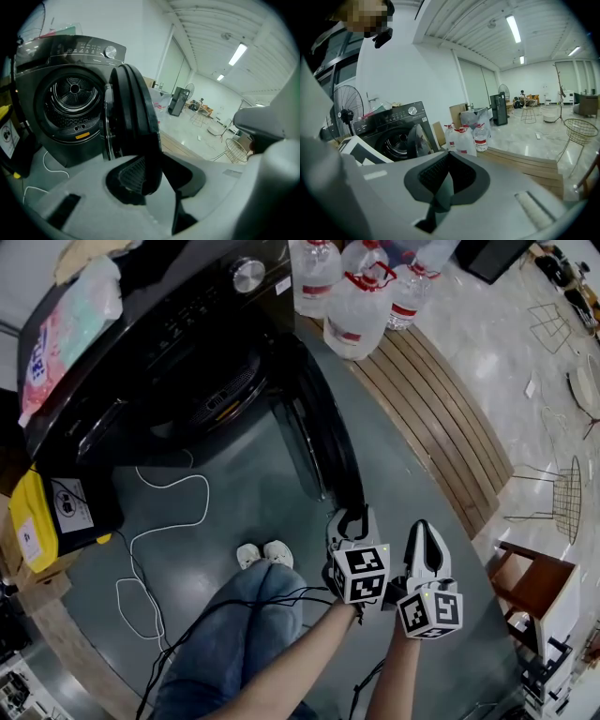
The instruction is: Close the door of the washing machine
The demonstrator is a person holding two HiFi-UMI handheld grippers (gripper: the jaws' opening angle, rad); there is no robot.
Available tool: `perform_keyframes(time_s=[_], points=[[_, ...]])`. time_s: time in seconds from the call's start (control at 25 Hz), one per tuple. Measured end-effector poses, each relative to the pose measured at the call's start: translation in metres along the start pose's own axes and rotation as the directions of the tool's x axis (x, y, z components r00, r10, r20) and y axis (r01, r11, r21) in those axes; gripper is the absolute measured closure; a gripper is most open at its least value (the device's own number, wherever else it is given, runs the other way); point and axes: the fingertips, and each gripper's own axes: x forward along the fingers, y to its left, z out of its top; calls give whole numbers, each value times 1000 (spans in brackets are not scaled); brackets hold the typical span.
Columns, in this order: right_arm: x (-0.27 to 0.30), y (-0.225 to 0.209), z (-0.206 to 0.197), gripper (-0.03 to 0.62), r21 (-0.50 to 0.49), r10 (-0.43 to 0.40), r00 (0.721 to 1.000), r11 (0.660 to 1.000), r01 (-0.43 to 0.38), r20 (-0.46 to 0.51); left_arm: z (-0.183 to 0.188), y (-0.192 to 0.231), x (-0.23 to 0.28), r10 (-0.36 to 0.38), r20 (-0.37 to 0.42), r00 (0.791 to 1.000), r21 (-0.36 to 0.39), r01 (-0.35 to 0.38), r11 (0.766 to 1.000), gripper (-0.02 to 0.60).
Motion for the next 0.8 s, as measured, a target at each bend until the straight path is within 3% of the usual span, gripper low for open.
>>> perform_keyframes(time_s=[0.2, 0.48, 0.8], points=[[5, 22, -5, 582, -7, 40, 999, 999, -40, -13, -9, 24, -19, 11, -15, 1000, 17, -10, 1000, 480], [22, 80, -21, 582, -12, 125, 991, 992, -126, -47, -22, 80, -51, 1, -33, 999, 109, 3, 994, 491], [52, 174, -38, 582, -31, 303, 949, 951, -307, -88, -21, 170, -88, -2, -22, 1000, 214, 7, 977, 503]])
